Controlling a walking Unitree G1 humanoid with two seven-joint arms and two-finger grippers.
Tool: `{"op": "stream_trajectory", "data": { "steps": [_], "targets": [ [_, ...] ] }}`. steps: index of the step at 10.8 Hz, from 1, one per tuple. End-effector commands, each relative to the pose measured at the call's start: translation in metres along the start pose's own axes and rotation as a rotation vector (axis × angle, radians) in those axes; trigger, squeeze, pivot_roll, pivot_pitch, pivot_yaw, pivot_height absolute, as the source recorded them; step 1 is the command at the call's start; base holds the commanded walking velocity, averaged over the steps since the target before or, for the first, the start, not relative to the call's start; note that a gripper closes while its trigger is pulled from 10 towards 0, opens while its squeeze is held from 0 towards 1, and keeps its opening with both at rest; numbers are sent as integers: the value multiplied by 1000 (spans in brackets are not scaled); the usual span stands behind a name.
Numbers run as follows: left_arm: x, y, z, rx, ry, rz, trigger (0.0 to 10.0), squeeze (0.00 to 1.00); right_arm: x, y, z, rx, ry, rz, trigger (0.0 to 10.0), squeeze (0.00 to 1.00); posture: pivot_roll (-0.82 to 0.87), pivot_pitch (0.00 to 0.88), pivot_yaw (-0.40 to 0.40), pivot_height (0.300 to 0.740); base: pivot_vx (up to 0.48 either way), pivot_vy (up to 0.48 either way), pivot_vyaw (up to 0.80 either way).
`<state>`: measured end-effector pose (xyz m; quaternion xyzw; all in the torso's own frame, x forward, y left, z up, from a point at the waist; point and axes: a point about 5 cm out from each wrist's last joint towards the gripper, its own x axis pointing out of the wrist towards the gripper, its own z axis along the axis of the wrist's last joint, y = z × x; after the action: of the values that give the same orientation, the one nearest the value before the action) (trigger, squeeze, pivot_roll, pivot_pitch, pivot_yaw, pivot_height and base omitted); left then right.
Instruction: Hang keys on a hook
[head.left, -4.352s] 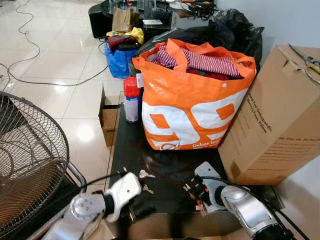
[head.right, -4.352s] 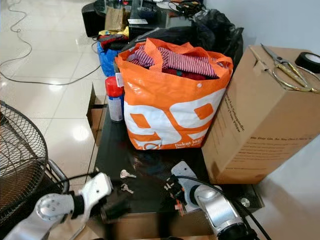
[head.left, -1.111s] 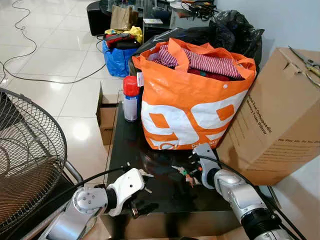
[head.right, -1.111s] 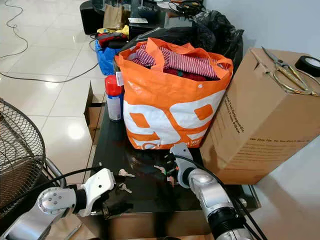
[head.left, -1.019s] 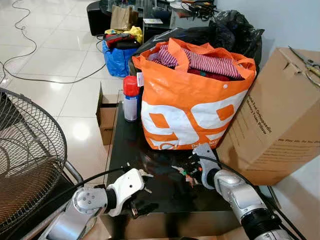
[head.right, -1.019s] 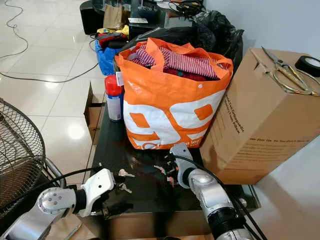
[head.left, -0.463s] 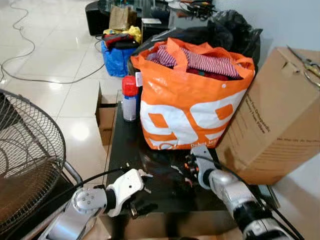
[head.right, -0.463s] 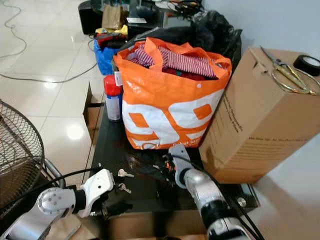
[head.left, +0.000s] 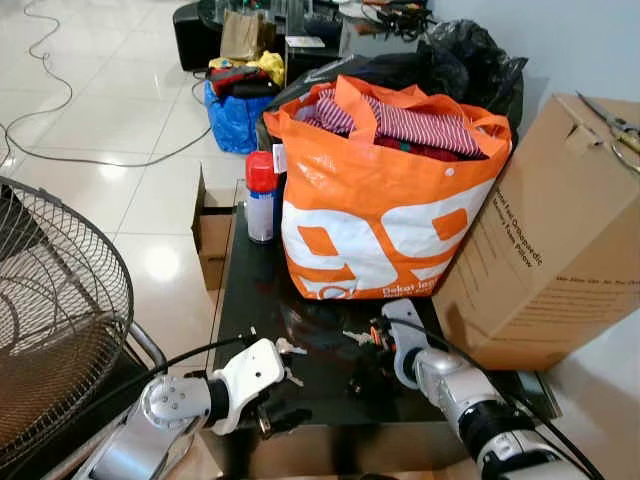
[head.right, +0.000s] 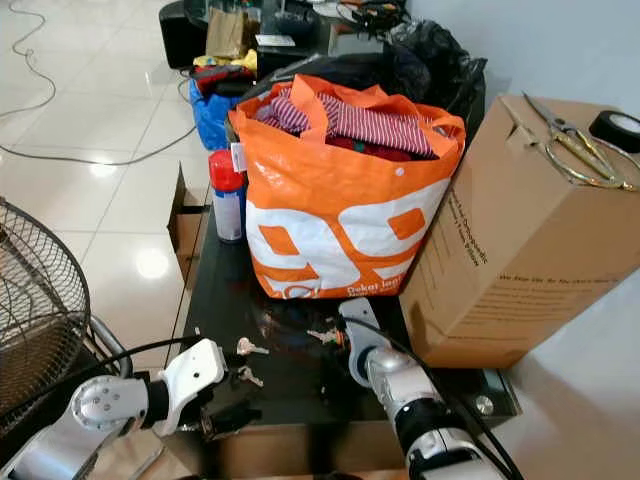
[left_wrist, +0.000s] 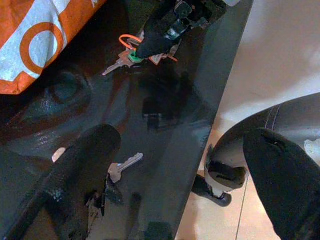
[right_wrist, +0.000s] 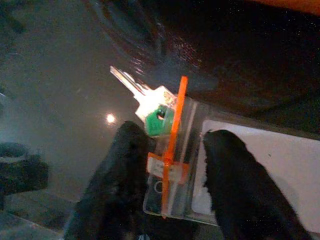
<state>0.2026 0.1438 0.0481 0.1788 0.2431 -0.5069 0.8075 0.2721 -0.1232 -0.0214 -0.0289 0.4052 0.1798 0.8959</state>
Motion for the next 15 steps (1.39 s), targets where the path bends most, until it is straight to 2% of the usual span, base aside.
{"op": "stream_trajectory", "data": {
  "steps": [1,4,8,10,12,13,14,15],
  "targets": [
    [-1,0,2,9,-5,-7,10000,0,0,-4,6,18,-24,-18,0,0,-14,21,-103,740,0,0,0],
    [-2,0,2,12,-1,-14,10000,0,2,-4,1,53,-12,-42,0,0,-12,27,-98,740,0,0,0],
    [-4,0,3,14,4,-17,10000,0,5,0,-2,54,1,-42,0,0,-1,31,-96,740,0,0,0],
    [-3,2,2,15,2,1,10000,0,4,-2,-1,52,-10,-39,0,0,6,15,-91,740,0,0,0],
    [-2,8,3,-12,-44,99,10000,0,-1,-12,3,27,-47,1,0,0,22,0,-83,740,0,0,0],
    [-4,14,8,-60,-111,176,10000,0,-6,-18,8,10,-88,16,0,0,26,0,-81,740,0,0,0],
    [-7,22,17,-150,-220,292,10000,0,-19,-27,14,-29,-143,18,0,0,13,0,-66,740,0,0,0],
    [-11,26,27,-177,-276,397,10000,0,-35,-32,20,-80,-197,7,0,0,2,0,-60,740,0,0,0]
  ]
}}
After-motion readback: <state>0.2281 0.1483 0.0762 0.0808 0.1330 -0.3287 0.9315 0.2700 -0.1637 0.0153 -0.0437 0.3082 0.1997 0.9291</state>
